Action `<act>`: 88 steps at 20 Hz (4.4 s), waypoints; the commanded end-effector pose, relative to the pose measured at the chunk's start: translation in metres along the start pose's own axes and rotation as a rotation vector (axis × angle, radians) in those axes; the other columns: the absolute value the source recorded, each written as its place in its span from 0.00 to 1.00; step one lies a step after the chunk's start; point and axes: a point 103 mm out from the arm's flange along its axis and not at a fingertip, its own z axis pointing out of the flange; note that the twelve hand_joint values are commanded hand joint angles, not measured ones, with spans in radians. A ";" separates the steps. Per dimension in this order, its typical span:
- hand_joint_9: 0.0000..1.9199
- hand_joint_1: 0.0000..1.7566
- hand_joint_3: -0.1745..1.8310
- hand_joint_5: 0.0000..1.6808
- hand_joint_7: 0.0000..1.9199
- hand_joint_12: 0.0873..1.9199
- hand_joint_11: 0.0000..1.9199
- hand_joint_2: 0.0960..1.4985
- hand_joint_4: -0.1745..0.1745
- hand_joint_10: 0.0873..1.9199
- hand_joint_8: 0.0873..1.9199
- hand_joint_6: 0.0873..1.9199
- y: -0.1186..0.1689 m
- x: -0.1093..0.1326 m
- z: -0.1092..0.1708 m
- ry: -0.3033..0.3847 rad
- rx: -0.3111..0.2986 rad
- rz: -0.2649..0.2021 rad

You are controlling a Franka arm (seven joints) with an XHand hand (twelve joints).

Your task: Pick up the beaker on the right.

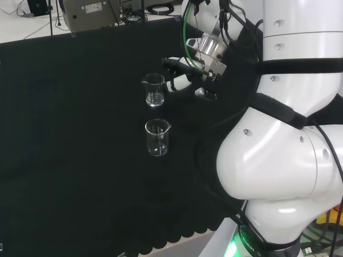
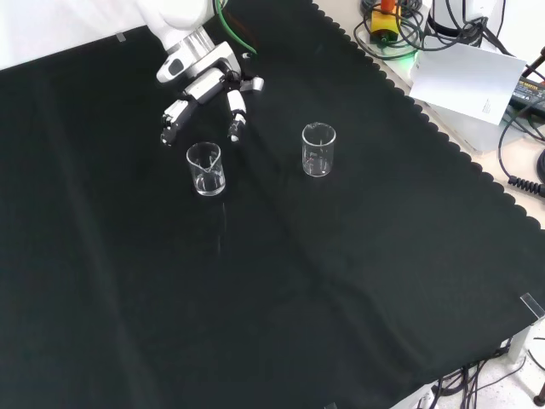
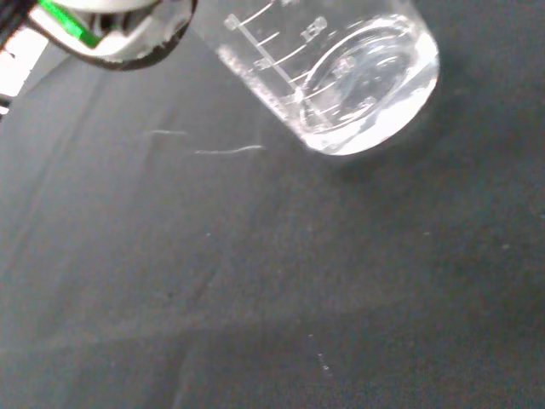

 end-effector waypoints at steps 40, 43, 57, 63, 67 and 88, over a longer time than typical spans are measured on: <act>0.22 0.55 0.43 0.28 0.17 0.70 0.02 0.28 0.49 0.27 0.29 0.00 0.046 0.003 0.050 0.236 -0.079 -0.141; 0.23 0.56 0.43 0.29 0.17 0.69 0.02 0.28 0.49 0.27 0.30 0.00 0.047 0.005 0.053 0.243 -0.081 -0.143; 0.31 0.62 0.45 0.29 0.24 0.68 0.07 0.30 0.49 0.24 0.33 0.49 0.051 0.002 0.057 0.270 -0.100 -0.111; 0.32 0.63 0.46 0.32 0.24 0.68 0.09 0.30 0.49 0.24 0.33 0.54 0.052 0.005 0.061 0.292 -0.098 -0.111; 0.36 0.65 0.46 0.35 0.26 0.66 0.17 0.31 0.48 0.24 0.34 0.55 0.054 0.005 0.060 0.311 -0.129 -0.077; 0.88 0.82 0.50 0.76 0.69 0.34 0.69 0.29 0.00 0.00 0.34 0.33 0.016 0.046 -0.055 -0.114 -0.246 -0.161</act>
